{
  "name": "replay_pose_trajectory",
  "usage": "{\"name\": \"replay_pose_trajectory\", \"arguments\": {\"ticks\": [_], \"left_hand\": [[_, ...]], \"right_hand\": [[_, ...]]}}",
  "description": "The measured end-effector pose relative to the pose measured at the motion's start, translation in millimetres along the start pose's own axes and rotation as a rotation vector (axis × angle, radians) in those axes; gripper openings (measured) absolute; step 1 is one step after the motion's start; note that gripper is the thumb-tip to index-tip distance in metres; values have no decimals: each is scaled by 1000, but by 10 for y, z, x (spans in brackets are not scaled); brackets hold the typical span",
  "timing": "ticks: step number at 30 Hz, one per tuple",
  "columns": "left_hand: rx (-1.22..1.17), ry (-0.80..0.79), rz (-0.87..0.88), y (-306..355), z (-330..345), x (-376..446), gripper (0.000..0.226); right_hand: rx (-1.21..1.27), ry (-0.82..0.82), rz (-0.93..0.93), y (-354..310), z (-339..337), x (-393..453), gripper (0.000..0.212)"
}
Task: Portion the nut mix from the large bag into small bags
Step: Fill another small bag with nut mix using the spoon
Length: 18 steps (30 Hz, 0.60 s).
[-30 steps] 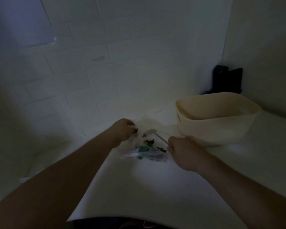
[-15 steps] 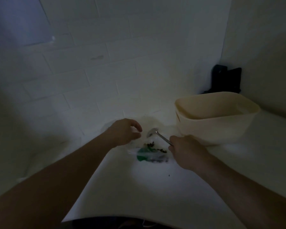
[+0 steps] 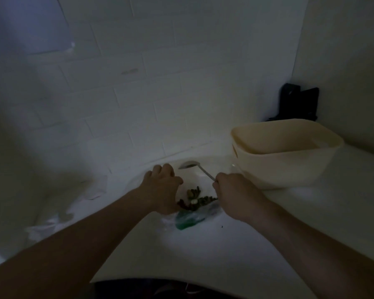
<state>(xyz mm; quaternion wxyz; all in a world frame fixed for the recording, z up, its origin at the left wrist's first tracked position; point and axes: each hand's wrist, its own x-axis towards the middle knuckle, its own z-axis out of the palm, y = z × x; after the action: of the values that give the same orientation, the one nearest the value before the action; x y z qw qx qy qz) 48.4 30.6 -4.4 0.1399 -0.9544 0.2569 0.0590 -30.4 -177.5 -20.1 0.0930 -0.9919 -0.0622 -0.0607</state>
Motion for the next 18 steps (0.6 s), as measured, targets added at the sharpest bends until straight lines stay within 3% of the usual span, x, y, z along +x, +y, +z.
{"name": "replay_pose_trajectory", "arguments": {"ticks": [3,5,7,11,13,15,18], "left_hand": [[-57,1,-26,36,9,-83,89],[-86,131,-2,33,-13,-156,77],[-121,218,136,-9,-41,-224,61],[-107,-50,383,-122,-112,-362,66],[41,-65,380,-160,-107,-358,47],[81,86,373,-235,-164,-296,19],[168,356,391,-300,-318,-167,23]], "right_hand": [[-15,-18,14,-27,76,89,14],[-15,-80,14,11,148,128,17],[-45,-140,6,82,270,152,31],[1,-151,64,179,346,107,17],[-2,-128,41,163,288,69,24],[-24,-133,35,120,222,65,23],[-91,-116,54,101,109,104,16]]}}
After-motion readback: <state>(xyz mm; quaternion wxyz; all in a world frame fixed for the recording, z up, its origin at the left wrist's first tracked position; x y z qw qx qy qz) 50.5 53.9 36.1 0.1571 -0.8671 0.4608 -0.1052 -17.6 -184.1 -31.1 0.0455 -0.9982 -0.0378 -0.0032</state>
